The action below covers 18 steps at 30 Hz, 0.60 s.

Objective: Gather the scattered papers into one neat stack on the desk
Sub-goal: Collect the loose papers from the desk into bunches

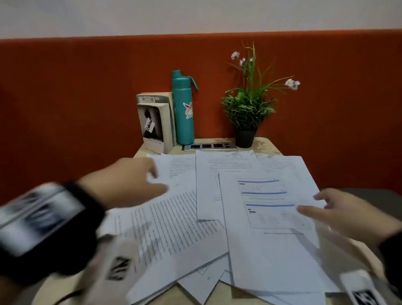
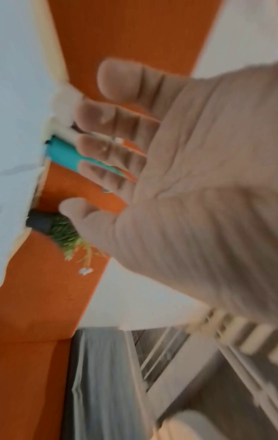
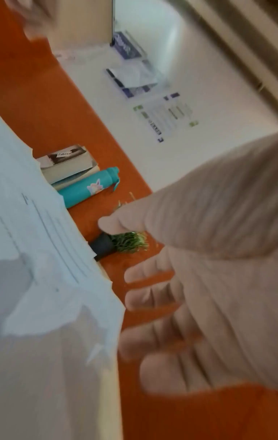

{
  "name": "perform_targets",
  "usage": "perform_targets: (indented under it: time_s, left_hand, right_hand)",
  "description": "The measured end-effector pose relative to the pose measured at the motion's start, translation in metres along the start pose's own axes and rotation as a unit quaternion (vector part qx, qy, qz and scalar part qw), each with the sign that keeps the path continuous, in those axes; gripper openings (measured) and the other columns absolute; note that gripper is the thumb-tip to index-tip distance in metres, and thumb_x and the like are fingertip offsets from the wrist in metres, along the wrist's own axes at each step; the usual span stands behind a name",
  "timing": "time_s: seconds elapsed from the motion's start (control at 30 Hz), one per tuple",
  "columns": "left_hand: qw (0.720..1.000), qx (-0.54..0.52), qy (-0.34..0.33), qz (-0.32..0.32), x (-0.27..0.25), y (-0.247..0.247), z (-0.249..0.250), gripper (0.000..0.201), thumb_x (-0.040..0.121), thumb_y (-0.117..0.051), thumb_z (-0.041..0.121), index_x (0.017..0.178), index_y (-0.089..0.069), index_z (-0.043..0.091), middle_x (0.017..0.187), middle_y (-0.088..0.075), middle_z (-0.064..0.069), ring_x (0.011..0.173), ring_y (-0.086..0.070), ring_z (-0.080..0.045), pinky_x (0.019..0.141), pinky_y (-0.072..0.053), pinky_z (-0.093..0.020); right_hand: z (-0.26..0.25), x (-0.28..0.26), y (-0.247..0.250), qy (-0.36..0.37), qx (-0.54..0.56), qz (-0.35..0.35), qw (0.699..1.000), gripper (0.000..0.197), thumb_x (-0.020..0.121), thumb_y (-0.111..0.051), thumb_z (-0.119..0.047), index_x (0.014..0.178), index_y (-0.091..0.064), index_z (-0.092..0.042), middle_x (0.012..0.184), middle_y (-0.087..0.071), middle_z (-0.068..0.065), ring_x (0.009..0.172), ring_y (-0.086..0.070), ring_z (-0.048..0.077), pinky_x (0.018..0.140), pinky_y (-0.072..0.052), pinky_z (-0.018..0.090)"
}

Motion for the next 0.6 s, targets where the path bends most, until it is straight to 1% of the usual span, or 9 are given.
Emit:
perform_targets:
  time_s: [0.07, 0.17, 0.23, 0.3, 0.4, 0.47, 0.5, 0.57, 0.6]
  left_hand:
    - [0.997, -0.076, 0.007, -0.031, 0.033, -0.018, 0.034, 0.050, 0.088, -0.054, 0.051, 0.125, -0.052, 0.016, 0.118, -0.060, -0.005, 0.090, -0.057, -0.021, 0.077, -0.046, -0.026]
    - [0.979, -0.184, 0.036, -0.081, 0.077, -0.051, 0.073, 0.070, 0.088, -0.056, 0.049, 0.141, -0.041, 0.006, 0.143, -0.050, -0.011, 0.119, -0.056, -0.029, 0.099, -0.048, -0.034]
    - [0.967, -0.224, 0.063, -0.101, 0.095, -0.068, 0.081, 0.075, 0.089, -0.056, 0.049, 0.146, -0.035, 0.005, 0.149, -0.045, -0.014, 0.131, -0.049, -0.031, 0.107, -0.042, -0.039]
    - [0.959, -0.253, 0.082, -0.093, 0.112, -0.078, 0.090, 0.087, 0.087, -0.057, 0.051, 0.150, -0.022, 0.001, 0.154, -0.036, -0.015, 0.138, -0.040, -0.031, 0.112, -0.036, -0.039]
    - [0.928, -0.338, 0.123, -0.100, 0.121, -0.086, 0.097, 0.110, 0.080, -0.069, 0.047, 0.151, -0.002, -0.002, 0.155, -0.033, -0.015, 0.139, -0.037, -0.032, 0.109, -0.036, -0.035]
    - [0.912, -0.383, 0.113, -0.092, 0.123, -0.088, 0.101, 0.108, 0.077, -0.075, 0.037, 0.151, -0.008, -0.003, 0.148, -0.041, -0.016, 0.134, -0.043, -0.031, 0.102, -0.039, -0.034]
    - [0.908, -0.396, 0.103, -0.090, 0.124, -0.091, 0.102, 0.104, 0.071, -0.080, 0.033, 0.148, -0.019, -0.002, 0.142, -0.048, -0.016, 0.129, -0.048, -0.031, 0.099, -0.043, -0.033]
    - [0.903, -0.417, 0.070, -0.080, 0.127, -0.095, 0.100, 0.091, 0.051, -0.084, 0.028, 0.133, -0.048, 0.005, 0.125, -0.064, -0.013, 0.112, -0.061, -0.032, 0.093, -0.052, -0.038]
    - [0.896, -0.433, 0.055, -0.082, 0.130, -0.099, 0.097, 0.080, 0.048, -0.081, 0.023, 0.122, -0.057, 0.007, 0.116, -0.068, -0.012, 0.104, -0.064, -0.032, 0.089, -0.055, -0.043]
  right_hand:
    - [-0.005, 0.021, -0.016, -0.050, -0.019, -0.073, 0.996, 0.077, 0.080, -0.066, -0.056, 0.137, -0.050, -0.007, 0.135, -0.056, 0.012, 0.098, -0.055, 0.022, 0.066, -0.042, 0.026]
    - [-0.007, 0.045, -0.031, -0.086, -0.060, -0.111, 0.988, 0.083, 0.072, -0.071, -0.061, 0.131, -0.052, -0.004, 0.138, -0.053, 0.014, 0.094, -0.055, 0.024, 0.071, -0.046, 0.028]
    - [-0.002, 0.053, -0.036, -0.113, -0.067, -0.098, 0.986, 0.091, 0.065, -0.075, -0.063, 0.130, -0.050, -0.006, 0.139, -0.048, 0.016, 0.105, -0.057, 0.028, 0.078, -0.048, 0.032]
    - [0.000, 0.058, -0.036, -0.129, -0.071, -0.086, 0.985, 0.093, 0.060, -0.077, -0.064, 0.128, -0.051, -0.007, 0.136, -0.046, 0.017, 0.114, -0.054, 0.031, 0.079, -0.046, 0.033]
    - [0.005, 0.066, -0.039, -0.143, -0.049, -0.098, 0.984, 0.094, 0.055, -0.081, -0.062, 0.125, -0.051, -0.008, 0.133, -0.050, 0.016, 0.109, -0.057, 0.030, 0.078, -0.050, 0.033]
    - [0.004, 0.070, -0.039, -0.137, -0.031, -0.106, 0.984, 0.088, 0.058, -0.084, -0.056, 0.123, -0.049, -0.007, 0.127, -0.055, 0.013, 0.103, -0.060, 0.028, 0.072, -0.050, 0.031]
    - [0.004, 0.073, -0.040, -0.130, -0.027, -0.103, 0.986, 0.079, 0.061, -0.084, -0.051, 0.118, -0.051, -0.007, 0.118, -0.060, 0.011, 0.096, -0.062, 0.026, 0.066, -0.049, 0.030]
    - [0.001, 0.077, -0.036, -0.104, -0.011, -0.088, 0.991, 0.043, 0.074, -0.078, -0.039, 0.097, -0.058, -0.009, 0.092, -0.065, 0.005, 0.077, -0.062, 0.020, 0.053, -0.043, 0.026]
    - [-0.003, 0.076, -0.033, -0.093, -0.004, -0.081, 0.992, 0.027, 0.080, -0.073, -0.034, 0.085, -0.058, -0.012, 0.081, -0.062, 0.003, 0.070, -0.059, 0.017, 0.049, -0.038, 0.024]
Point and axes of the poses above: each hand's wrist, its own x-axis towards the middle knuckle, its own y-axis out of the back of the hand, z = x × y, the point moved 3 cm from there along x, towards the middle knuckle
